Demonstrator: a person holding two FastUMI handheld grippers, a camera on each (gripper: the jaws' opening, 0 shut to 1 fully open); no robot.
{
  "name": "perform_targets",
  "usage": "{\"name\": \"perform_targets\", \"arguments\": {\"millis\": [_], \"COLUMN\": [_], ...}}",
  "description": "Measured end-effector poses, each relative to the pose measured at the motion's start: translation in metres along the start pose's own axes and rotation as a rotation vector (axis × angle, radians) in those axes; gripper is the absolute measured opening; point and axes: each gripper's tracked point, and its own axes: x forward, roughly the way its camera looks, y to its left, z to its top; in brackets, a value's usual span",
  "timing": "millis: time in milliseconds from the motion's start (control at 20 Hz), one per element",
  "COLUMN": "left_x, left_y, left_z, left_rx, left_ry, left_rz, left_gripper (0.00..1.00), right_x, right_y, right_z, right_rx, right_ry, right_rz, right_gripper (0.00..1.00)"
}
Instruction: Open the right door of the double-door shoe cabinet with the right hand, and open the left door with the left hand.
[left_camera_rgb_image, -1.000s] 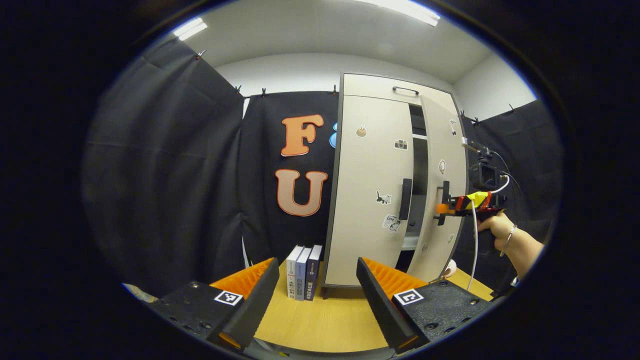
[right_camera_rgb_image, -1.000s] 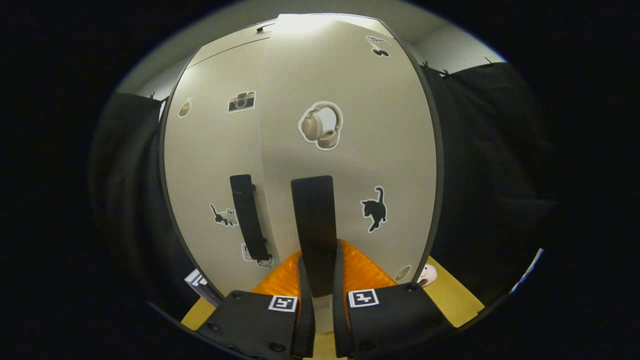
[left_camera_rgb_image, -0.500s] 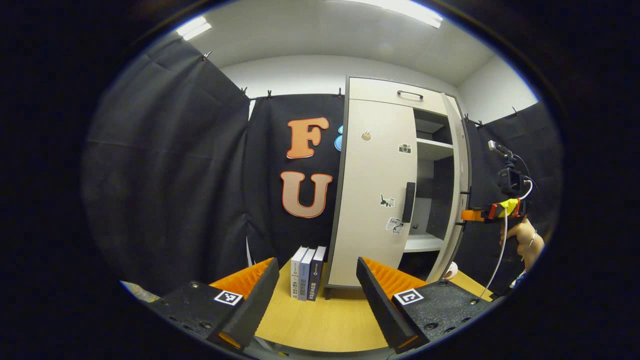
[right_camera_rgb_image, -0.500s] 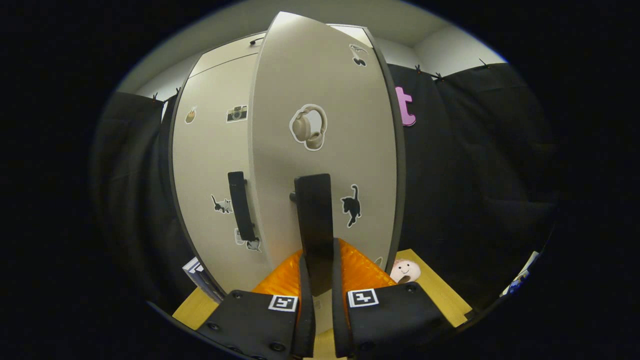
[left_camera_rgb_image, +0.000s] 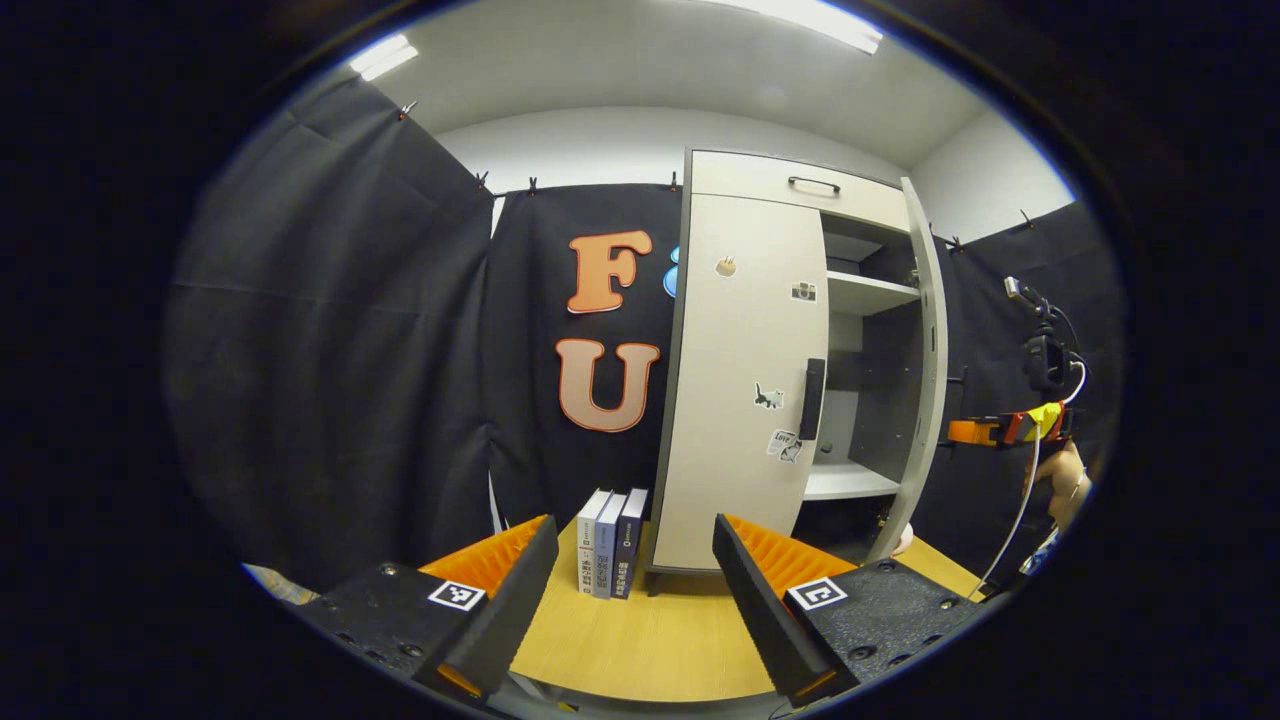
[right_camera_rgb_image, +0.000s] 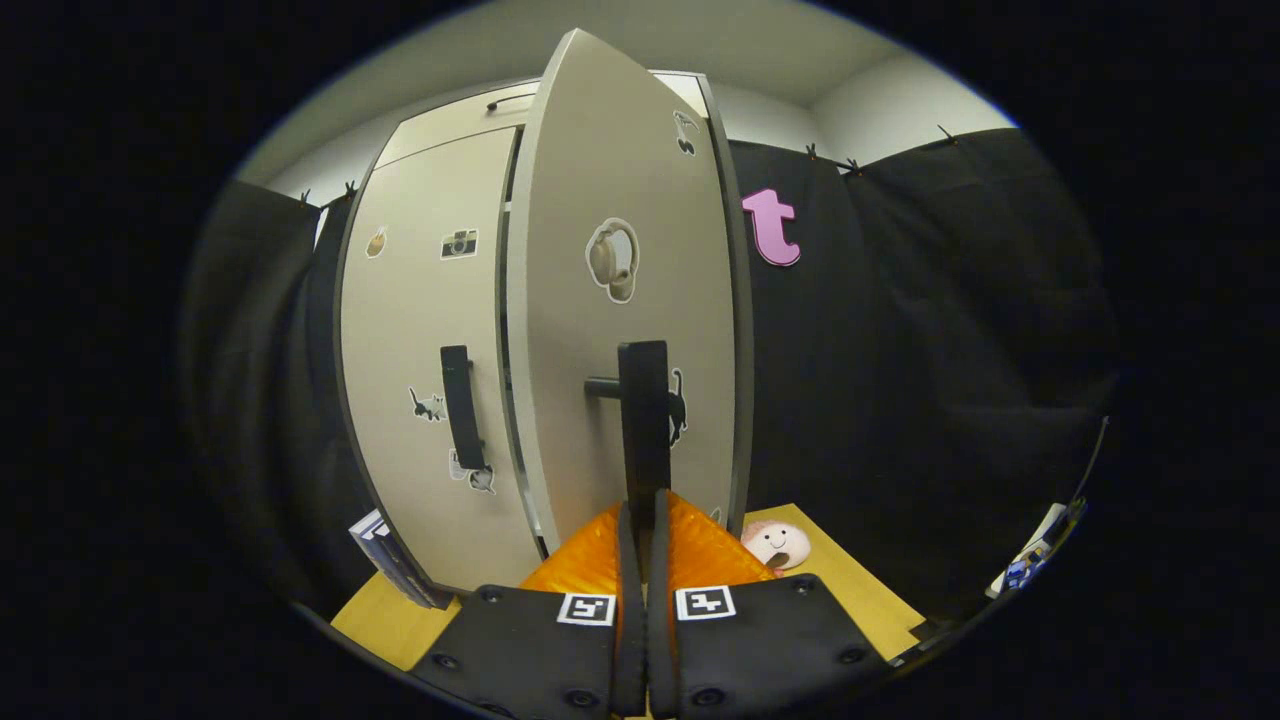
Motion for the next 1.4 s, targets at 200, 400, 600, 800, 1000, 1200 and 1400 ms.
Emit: {"name": "perform_targets", "arguments": {"millis": [200,400,600,800,1000,1200,1400], "left_x": [-0.005,-0.004,0.011,0.03,0.05,0.073,0.096], "left_y": [-0.001,-0.004,-0.028,-0.058,-0.107,-0.158,-0.199], "left_z": [0.0,-0.003,-0.004,-0.002,-0.002,-0.002,0.0], "left_rx": [0.015,0.015,0.019,0.044,0.066,0.036,0.03], "left_ry": [0.002,0.007,0.018,0.022,0.023,0.021,0.017], "left_rz": [0.005,0.007,-0.029,-0.062,-0.116,-0.177,-0.2], "left_gripper": [0.95,0.95,0.94,0.95,0.95,0.95,0.92], "right_x": [-0.001,-0.004,-0.002,-0.005,-0.009,-0.007,-0.008], "right_y": [-0.007,-0.03,-0.038,-0.059,-0.096,-0.137,-0.134], "right_z": [0.0,0.002,0.003,0.005,0.021,0.028,0.026], "right_rx": [-0.011,-0.023,0.012,0.0,-0.013,-0.007,-0.001], "right_ry": [0.0,-0.01,-0.005,-0.001,-0.034,-0.044,-0.043], "right_rz": [-0.031,-0.076,-0.063,-0.084,-0.112,-0.148,-0.07], "right_gripper": [0.09,0.09,0.09,0.09,0.09,0.09,0.08]}}
